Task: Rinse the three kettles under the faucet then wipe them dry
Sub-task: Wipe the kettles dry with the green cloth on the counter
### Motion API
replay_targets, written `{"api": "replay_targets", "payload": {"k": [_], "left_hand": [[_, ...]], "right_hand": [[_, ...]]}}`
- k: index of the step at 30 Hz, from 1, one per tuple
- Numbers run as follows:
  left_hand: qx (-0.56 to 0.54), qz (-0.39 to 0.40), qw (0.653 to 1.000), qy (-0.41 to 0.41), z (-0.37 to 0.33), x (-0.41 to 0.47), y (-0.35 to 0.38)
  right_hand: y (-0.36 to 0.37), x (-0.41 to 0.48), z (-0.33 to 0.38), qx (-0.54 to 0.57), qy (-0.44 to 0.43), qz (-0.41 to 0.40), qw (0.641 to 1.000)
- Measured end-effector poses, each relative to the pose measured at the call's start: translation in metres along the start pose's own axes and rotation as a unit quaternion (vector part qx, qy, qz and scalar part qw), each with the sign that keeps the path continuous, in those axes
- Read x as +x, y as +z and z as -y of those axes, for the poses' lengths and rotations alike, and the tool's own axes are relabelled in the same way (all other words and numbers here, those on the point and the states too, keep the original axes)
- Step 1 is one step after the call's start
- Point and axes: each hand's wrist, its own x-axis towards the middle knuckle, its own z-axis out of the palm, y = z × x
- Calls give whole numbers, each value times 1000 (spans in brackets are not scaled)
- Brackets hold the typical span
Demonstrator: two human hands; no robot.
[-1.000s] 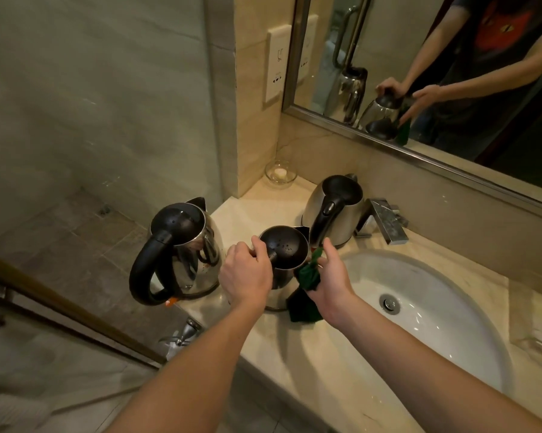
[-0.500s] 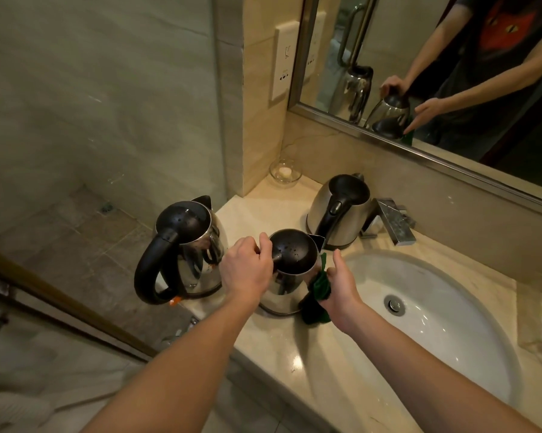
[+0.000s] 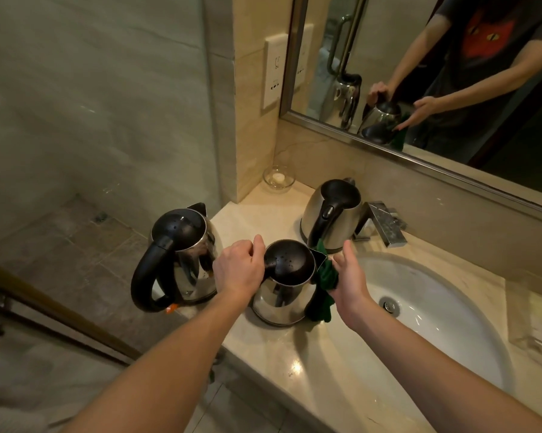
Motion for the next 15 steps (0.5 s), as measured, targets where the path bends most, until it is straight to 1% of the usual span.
{"api": "replay_targets", "payload": {"k": [1,3,5,6,8,12,15], "left_hand": [[1,-15,1000,-22,-4,-3,0],[-21,-56,993,-104,-13,-7,3],[-54,-78,977,-189,-18,-7,8],[-63,-79,973,-209,-17,-6,10],[-71,-77,970,-219,-15,-3,12],[-55,-69,980,-178,-8,4,12],[-42,-47,987,-150,-5,11,11]], "right_hand": [[0,2,-2,-15,-4,-1,1000],[1,8,-10,-41,-4,-1,999],[0,17,-20,-57,22,5,998],[-1,22,-25,-59,37,4,998],[-8,37,-35,-47,52,3,998],[-15,40,-36,-8,78,3,997],[-18,30,-27,-8,48,24,999]]}}
